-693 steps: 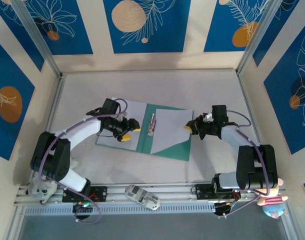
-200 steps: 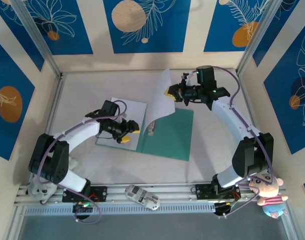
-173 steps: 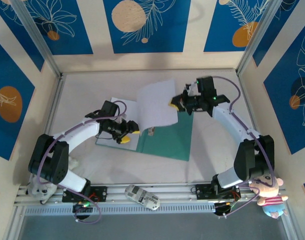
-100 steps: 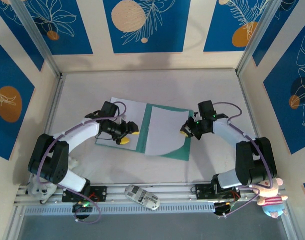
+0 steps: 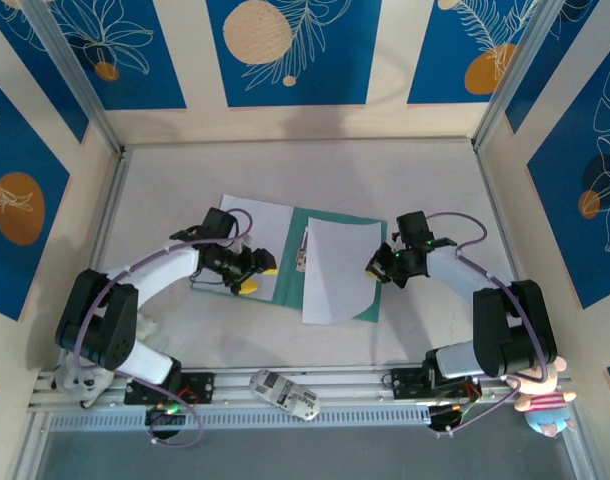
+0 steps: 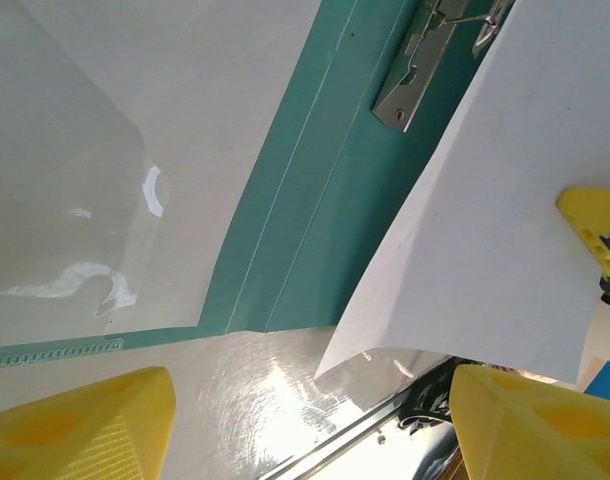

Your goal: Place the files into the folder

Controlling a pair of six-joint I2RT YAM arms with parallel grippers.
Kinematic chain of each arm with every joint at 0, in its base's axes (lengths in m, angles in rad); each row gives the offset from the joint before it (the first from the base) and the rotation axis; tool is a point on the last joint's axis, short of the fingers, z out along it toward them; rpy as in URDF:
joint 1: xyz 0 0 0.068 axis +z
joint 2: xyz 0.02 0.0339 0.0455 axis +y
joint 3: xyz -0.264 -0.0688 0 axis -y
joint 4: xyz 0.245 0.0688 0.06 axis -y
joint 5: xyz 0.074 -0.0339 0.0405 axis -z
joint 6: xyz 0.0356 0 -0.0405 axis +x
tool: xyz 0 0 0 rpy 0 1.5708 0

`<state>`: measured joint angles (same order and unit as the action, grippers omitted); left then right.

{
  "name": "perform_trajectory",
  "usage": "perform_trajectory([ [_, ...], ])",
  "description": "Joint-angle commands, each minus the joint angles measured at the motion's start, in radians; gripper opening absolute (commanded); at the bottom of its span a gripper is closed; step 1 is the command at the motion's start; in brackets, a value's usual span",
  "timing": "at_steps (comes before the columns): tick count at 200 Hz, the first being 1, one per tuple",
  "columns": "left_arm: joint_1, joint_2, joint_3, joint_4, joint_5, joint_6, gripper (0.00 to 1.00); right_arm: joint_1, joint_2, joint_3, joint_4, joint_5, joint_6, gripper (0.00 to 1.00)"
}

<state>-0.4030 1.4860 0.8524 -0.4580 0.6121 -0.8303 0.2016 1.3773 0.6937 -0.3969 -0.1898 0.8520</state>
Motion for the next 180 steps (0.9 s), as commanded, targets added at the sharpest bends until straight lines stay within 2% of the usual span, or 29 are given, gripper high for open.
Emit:
perform_trajectory([
  [1,0.015,-0.026,-0.008,-0.027,0.007,0.013,0.73,-0.014,-0.044,-0.034,0.053,-0.006,0.046,0.0],
  [65,0.015,-0.028,-0.011,-0.037,0.004,0.024,0.73,-0.032,-0.02,-0.054,0.15,-0.061,0.108,0.0],
  [180,0.018,-0.044,-0.023,-0.048,0.001,0.034,0.74,-0.036,0.016,-0.051,0.182,-0.086,0.156,0.0],
])
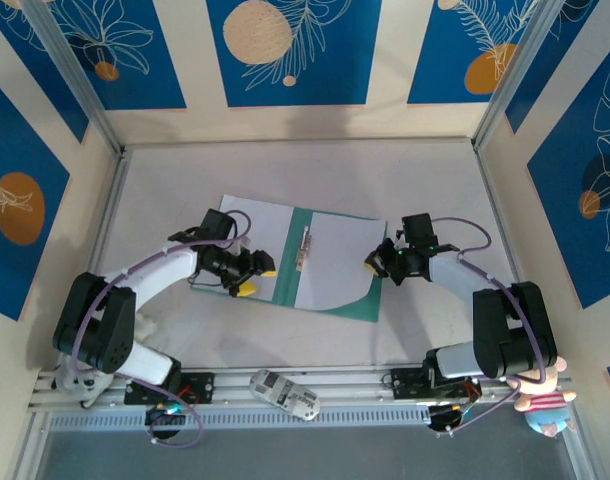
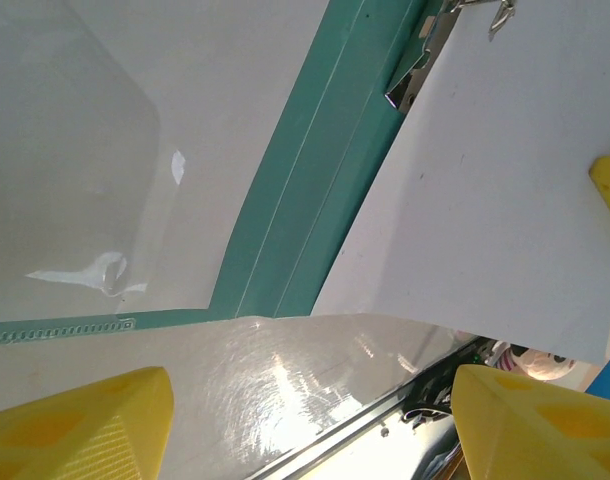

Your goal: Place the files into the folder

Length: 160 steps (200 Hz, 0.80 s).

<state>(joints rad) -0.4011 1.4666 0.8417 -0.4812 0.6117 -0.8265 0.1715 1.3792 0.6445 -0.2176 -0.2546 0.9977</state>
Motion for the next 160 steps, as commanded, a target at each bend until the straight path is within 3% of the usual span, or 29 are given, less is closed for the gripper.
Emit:
perform_trajectory([
  [1,0.016,-0.024,-0.012,-0.024,0.001,0.029,0.74,-0.005,0.015,-0.001,0.002,-0.021,0.01,0.0],
  [160,0.017,-0.017,-0.02,-0.013,0.002,0.024,0.75,-0.01,0.04,0.005,0.023,-0.019,0.009,0.0],
])
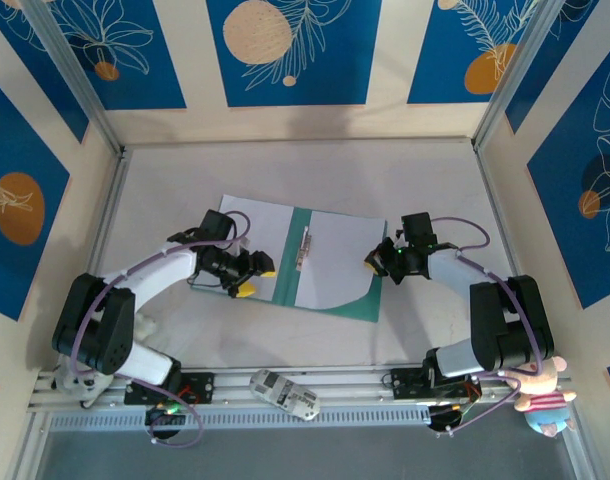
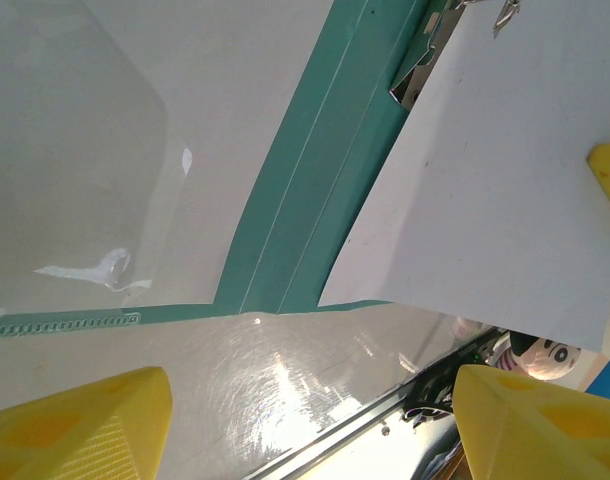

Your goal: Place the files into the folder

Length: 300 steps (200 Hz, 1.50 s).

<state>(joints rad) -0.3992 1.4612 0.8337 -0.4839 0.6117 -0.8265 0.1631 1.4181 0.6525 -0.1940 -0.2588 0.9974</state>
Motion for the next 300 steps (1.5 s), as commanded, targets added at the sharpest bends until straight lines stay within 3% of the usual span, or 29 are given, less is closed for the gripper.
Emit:
perform_trajectory([
  [1,0.016,-0.012,-0.012,-0.009,0.002,0.024,0.75,-0.002,0.0,-0.004,0.0,-0.015,0.008,0.0],
  [87,0.015,-0.004,-0.017,-0.001,0.004,0.02,0.75,0.003,-0.013,-0.023,0.006,-0.021,0.017,0.05],
  [158,0.015,0.002,-0.016,0.008,0.012,0.018,0.75,-0.001,-0.038,0.007,-0.079,0.013,-0.033,0.35],
  [186,0.015,0.007,-0.015,0.008,0.011,0.019,0.75,-0.002,-0.05,0.024,-0.137,0.035,-0.07,0.42],
  [224,0.014,0.015,-0.015,0.012,0.015,0.019,0.75,-0.007,-0.061,0.036,-0.194,0.06,-0.115,0.46],
  [300,0.015,0.028,-0.002,0.006,0.013,0.025,0.75,-0.024,-0.062,0.068,-0.274,0.092,-0.19,0.46],
])
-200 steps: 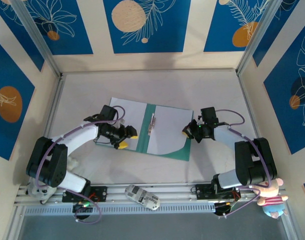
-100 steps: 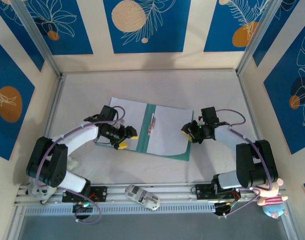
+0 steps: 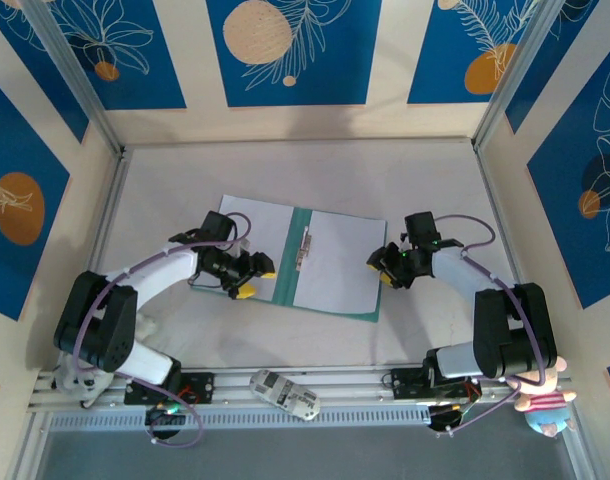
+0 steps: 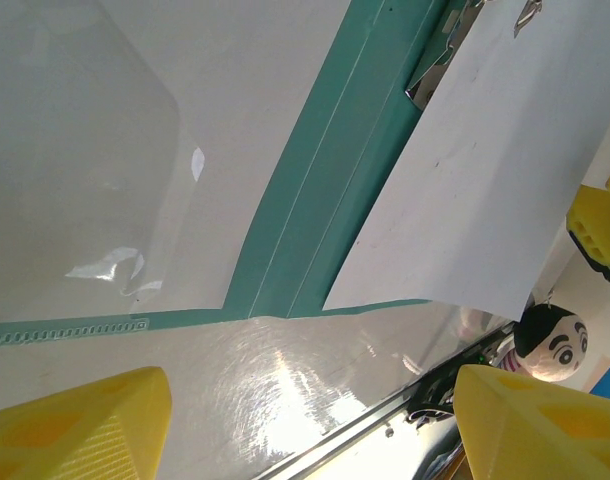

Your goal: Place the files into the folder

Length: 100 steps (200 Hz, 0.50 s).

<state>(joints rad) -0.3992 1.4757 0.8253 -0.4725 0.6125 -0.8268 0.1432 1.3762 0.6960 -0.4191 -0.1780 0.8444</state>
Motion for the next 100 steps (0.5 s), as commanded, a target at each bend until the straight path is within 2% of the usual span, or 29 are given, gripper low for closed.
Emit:
perform_trajectory([
  [1,0.015,0.014,0.007,-0.005,0.012,0.026,0.75,-0.006,-0.02,0.025,-0.05,0.011,-0.037,0.47],
  [100,0.014,0.018,0.001,-0.002,0.016,0.025,0.75,-0.022,-0.017,0.053,-0.065,0.017,-0.058,0.46],
])
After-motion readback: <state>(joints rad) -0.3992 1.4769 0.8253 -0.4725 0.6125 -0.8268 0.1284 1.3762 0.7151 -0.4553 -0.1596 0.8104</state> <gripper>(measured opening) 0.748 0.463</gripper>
